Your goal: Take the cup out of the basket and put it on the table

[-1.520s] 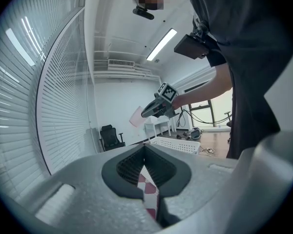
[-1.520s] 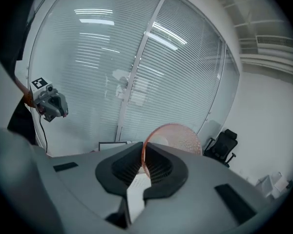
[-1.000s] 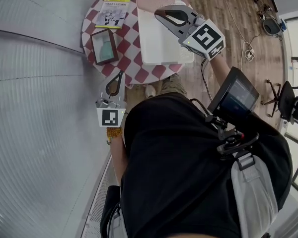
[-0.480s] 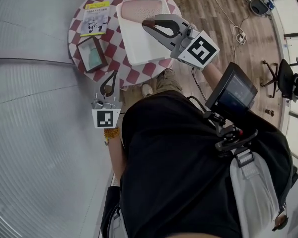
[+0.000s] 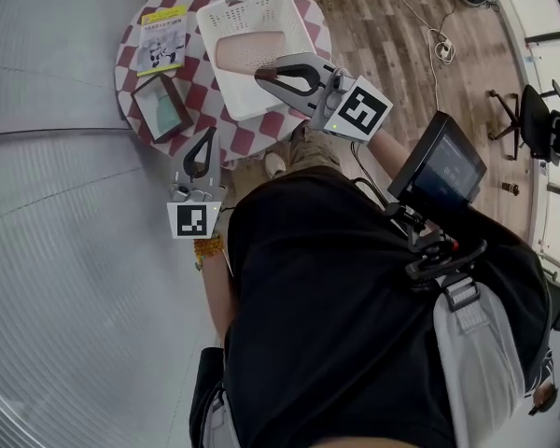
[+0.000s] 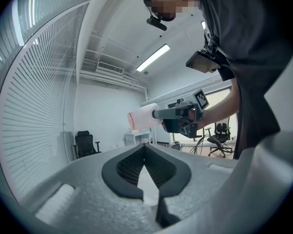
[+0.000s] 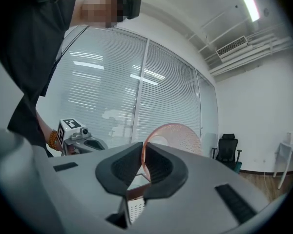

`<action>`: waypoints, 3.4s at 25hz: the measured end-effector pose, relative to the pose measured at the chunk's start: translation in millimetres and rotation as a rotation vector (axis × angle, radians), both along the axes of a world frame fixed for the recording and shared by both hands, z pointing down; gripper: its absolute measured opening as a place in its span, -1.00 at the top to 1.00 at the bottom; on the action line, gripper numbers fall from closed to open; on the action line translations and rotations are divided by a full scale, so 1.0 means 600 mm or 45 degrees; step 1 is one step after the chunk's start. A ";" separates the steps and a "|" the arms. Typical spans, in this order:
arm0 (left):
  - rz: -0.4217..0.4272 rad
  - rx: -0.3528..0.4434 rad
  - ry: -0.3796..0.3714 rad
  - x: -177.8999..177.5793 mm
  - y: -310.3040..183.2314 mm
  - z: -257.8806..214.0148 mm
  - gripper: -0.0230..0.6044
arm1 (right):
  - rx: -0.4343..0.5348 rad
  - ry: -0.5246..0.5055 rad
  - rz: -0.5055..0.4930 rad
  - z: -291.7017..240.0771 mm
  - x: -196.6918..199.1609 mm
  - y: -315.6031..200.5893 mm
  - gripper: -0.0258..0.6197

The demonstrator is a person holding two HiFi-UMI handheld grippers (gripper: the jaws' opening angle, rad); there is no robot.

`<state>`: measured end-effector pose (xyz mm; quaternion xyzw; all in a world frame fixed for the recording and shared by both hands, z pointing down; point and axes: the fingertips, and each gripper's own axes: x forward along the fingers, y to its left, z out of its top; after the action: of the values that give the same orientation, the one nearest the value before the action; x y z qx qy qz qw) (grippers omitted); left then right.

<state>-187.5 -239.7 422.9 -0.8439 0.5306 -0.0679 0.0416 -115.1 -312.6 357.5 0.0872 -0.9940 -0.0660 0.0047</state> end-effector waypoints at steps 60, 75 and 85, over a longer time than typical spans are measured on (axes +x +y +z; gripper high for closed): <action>0.030 -0.166 0.116 0.031 0.018 0.093 0.91 | -0.288 0.279 -0.116 0.228 0.023 0.103 0.84; 0.030 -0.158 0.124 0.032 0.018 0.096 0.91 | -0.271 0.288 -0.119 0.226 0.018 0.099 0.84; 0.048 -0.154 0.130 0.038 0.014 0.091 0.91 | -0.262 0.305 -0.106 0.228 0.019 0.098 0.84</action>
<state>-164.4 -231.5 477.6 -0.8571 0.5110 -0.0559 -0.0353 -103.6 -253.7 494.4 0.0366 -0.9906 0.0262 0.1293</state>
